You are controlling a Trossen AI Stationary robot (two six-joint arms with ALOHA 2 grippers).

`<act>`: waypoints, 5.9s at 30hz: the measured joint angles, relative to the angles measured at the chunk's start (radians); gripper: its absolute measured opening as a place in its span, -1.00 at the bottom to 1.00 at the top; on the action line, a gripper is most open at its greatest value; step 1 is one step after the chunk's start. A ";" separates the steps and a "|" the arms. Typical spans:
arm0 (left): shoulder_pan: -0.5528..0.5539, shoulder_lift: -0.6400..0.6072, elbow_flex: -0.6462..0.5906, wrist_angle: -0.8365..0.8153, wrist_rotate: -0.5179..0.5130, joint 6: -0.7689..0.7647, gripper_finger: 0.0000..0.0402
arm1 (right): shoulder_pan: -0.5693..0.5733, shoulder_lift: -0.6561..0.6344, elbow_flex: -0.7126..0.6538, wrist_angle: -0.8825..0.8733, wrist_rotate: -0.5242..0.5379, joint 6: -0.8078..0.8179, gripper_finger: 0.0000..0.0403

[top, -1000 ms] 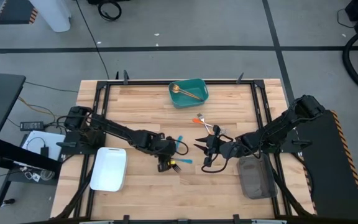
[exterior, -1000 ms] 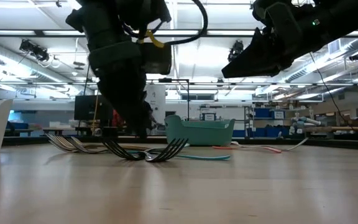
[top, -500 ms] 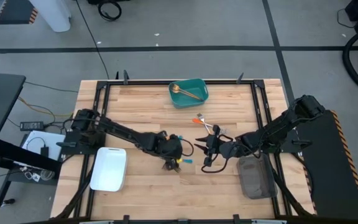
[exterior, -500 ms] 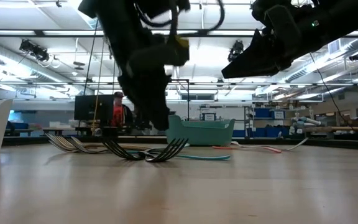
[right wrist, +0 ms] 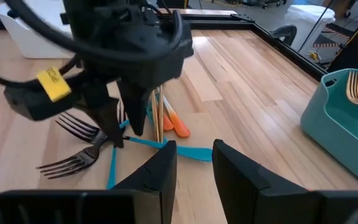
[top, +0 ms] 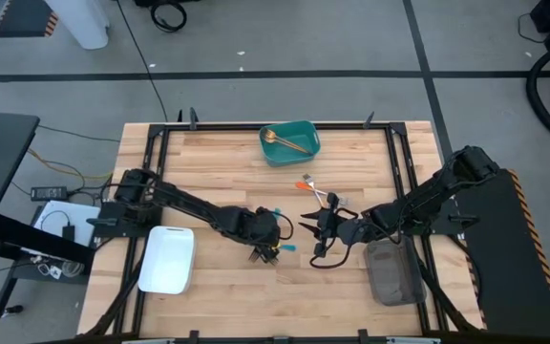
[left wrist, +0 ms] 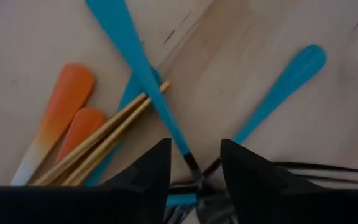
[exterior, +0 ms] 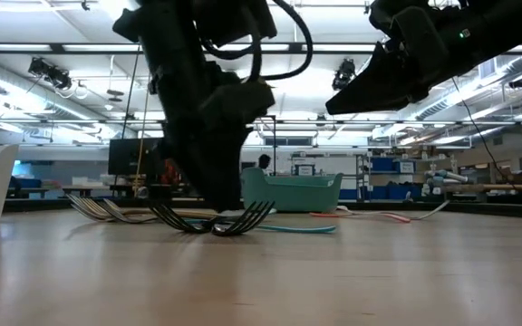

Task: Sort silverware by color (type)
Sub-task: Put the blue fork into the white bin

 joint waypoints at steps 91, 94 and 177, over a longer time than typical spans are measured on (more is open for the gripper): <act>0.027 0.029 -0.255 1.042 -0.155 0.471 -0.81 | 0.213 -0.213 0.000 -0.116 0.317 0.049 -0.46; 0.027 0.029 -0.306 1.101 -0.170 0.454 -0.81 | 0.213 -0.213 0.000 -0.115 0.316 0.049 -0.46; -0.568 -0.520 -0.102 -0.792 -0.123 -0.941 -0.81 | -0.085 0.389 0.025 0.732 -0.183 -0.367 -0.46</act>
